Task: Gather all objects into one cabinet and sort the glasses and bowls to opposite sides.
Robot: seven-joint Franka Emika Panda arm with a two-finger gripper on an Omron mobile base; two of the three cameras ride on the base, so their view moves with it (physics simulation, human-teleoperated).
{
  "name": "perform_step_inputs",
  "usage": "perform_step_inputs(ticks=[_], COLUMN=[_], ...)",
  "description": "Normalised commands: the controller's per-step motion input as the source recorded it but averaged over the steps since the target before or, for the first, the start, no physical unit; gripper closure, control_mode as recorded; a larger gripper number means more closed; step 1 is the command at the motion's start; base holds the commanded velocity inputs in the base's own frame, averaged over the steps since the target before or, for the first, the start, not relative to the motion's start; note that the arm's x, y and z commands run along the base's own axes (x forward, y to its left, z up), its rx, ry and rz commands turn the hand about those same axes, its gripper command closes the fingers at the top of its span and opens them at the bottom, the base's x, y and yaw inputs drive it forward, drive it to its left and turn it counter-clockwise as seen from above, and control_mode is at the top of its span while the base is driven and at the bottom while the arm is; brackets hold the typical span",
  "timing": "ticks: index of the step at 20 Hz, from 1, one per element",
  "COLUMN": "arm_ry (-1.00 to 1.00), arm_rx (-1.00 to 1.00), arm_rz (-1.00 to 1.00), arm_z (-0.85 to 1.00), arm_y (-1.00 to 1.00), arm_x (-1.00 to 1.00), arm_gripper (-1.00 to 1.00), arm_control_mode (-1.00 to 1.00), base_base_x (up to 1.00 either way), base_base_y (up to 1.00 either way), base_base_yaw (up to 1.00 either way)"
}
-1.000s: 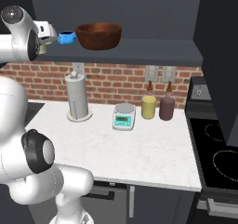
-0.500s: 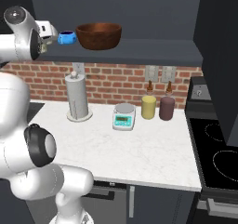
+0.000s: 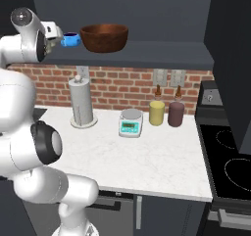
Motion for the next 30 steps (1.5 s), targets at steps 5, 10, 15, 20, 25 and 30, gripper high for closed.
perform_step_inputs(ticks=[5, 10, 15, 20, 25, 30], arm_ry=[0.00, 0.00, 0.00, 0.00, 0.00, 0.00], arm_rx=[0.00, 0.00, 0.00, 0.00, 0.00, 0.00], arm_rz=[0.00, 0.00, 0.00, 0.00, 0.00, 0.00], arm_z=[-0.02, 0.00, -0.10, -0.25, -0.10, 0.00], arm_y=[0.12, 0.04, 0.05, 0.00, 0.00, 0.01], arm_x=[0.35, 0.15, 0.01, 0.00, 0.00, 0.00], arm_gripper=[1.00, 1.00, 1.00, 1.00, 1.00, -1.00], arm_control_mode=[-1.00, -1.00, -1.00, -1.00, -1.00, -1.00], base_base_x=[0.00, 0.00, 0.00, 0.00, 0.00, 0.00], base_base_y=[0.00, 0.00, 0.00, 0.00, 0.00, 0.00], base_base_yaw=[0.00, 0.00, 0.00, 0.00, 0.00, 0.00])
